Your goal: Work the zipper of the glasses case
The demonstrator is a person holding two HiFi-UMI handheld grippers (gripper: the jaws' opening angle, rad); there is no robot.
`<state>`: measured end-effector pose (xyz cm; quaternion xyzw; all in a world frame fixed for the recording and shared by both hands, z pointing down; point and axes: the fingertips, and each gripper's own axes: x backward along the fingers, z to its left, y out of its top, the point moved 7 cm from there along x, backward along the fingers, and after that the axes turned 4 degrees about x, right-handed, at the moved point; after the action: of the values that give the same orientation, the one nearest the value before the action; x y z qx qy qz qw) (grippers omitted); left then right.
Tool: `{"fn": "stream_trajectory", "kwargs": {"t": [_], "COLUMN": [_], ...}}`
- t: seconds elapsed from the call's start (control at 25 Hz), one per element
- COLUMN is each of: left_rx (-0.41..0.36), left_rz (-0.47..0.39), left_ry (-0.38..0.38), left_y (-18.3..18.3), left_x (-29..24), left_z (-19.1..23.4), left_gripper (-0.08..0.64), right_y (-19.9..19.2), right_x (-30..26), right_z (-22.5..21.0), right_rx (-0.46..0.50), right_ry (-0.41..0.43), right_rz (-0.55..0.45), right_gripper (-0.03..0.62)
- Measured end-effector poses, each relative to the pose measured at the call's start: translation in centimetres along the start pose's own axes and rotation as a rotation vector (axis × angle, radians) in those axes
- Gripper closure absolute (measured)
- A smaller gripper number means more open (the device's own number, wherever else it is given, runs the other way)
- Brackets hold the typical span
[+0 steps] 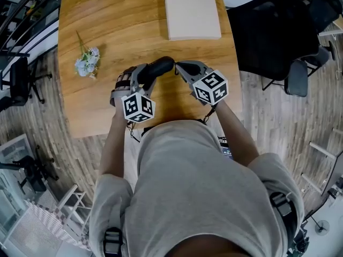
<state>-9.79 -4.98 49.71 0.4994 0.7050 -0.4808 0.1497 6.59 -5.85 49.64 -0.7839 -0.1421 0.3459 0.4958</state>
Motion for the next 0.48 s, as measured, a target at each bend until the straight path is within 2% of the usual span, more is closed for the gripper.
{"fn": "stream_trajectory", "kwargs": {"t": [0.32, 0.48], "left_rx": [0.105, 0.105], "left_rz": [0.038, 0.051], "left_ry": [0.026, 0.033], "left_y": [-0.1, 0.2], "left_x": [-0.4, -0.7], "left_z": [-0.1, -0.1], "left_gripper": [0.287, 0.287], "right_y": [0.7, 1.0], "right_x": [-0.4, -0.6], "right_z": [0.7, 1.5], "right_rx": [0.034, 0.057], "right_ry": [-0.021, -0.012], "right_rz": [-0.004, -0.006], "right_gripper": [0.568, 0.567]}}
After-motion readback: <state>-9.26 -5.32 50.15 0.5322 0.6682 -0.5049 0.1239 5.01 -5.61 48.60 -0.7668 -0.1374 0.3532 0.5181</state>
